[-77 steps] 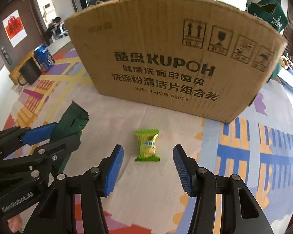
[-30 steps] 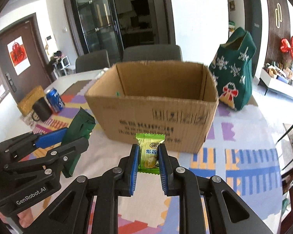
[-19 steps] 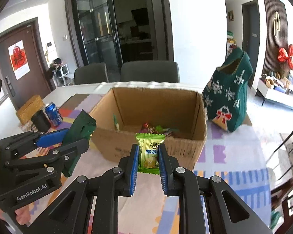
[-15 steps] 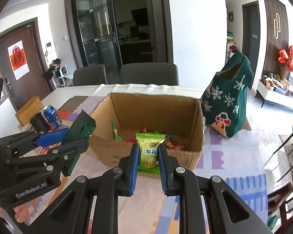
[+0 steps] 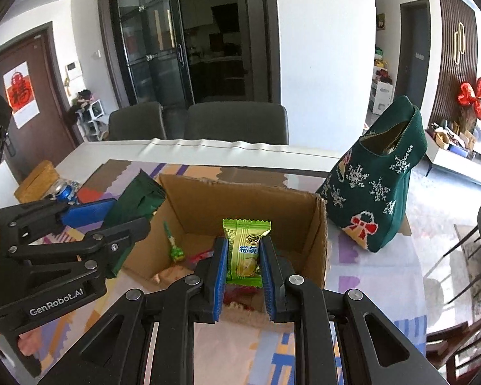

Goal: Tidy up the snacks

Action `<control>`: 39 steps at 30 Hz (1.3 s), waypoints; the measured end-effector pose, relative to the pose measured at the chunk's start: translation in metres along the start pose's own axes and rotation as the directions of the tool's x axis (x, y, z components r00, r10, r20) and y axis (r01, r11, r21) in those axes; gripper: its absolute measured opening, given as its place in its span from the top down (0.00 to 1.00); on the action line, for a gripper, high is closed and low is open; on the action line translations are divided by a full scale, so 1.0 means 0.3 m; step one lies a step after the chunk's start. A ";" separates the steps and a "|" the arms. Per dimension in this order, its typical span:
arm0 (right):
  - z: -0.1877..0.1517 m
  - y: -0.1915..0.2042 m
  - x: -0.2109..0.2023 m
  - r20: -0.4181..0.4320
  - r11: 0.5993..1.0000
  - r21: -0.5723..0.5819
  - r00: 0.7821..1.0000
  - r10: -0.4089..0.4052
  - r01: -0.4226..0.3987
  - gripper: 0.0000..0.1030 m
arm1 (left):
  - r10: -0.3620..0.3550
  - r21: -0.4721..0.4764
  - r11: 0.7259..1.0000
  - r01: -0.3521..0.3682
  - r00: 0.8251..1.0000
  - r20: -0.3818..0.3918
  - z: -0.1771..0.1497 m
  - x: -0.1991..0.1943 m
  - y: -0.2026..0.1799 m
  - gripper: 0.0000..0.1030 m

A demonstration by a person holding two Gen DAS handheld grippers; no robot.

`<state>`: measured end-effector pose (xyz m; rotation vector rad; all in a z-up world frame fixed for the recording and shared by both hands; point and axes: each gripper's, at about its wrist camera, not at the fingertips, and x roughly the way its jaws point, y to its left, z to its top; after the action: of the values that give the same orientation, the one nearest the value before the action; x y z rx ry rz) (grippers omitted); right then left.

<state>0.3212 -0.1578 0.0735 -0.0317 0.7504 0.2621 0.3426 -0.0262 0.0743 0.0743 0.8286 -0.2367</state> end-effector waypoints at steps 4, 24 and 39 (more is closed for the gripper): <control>0.027 -0.017 0.044 -0.026 1.000 0.005 1.000 -0.014 0.014 0.80 | 0.024 0.015 1.000 -0.023 0.999 -0.029 0.028 0.054 0.004 0.57; -0.045 -0.030 0.040 -0.083 0.995 0.057 0.994 -0.075 0.080 0.35 | 0.199 -0.024 0.980 -0.198 0.979 0.048 -0.105 -0.068 0.039 0.18; -0.247 0.013 -0.270 0.065 0.988 0.105 0.991 -0.120 0.112 0.19 | 0.215 -0.037 0.977 -0.212 0.950 0.226 -0.366 -0.375 -0.043 0.00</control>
<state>0.2138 -0.1813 0.0745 0.0300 0.6875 0.1133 0.1870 -0.0014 0.0835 0.1222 0.5864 -0.0340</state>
